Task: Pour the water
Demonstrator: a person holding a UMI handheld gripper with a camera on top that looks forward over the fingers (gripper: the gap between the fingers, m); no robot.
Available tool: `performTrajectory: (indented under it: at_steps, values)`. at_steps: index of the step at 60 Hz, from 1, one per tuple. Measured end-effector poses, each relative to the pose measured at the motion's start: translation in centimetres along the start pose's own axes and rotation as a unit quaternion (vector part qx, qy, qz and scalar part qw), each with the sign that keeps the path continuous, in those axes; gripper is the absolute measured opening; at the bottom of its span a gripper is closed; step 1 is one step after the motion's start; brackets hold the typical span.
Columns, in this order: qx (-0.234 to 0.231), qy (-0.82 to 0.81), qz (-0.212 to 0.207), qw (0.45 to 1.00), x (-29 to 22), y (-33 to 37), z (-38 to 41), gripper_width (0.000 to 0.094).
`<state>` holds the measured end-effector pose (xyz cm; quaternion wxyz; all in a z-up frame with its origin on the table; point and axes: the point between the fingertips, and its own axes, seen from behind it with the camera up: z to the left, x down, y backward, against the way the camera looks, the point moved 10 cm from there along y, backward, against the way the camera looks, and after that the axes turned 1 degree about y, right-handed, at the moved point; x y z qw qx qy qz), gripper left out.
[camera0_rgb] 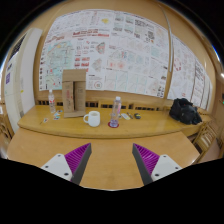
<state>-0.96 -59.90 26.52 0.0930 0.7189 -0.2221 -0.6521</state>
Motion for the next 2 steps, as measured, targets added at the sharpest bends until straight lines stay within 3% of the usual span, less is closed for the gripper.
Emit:
performTrajectory:
  at_steps: [2]
  values:
    - [-0.001, -0.002, 0.001, 1.0, -0.22, 0.29, -0.06, 0.0852]
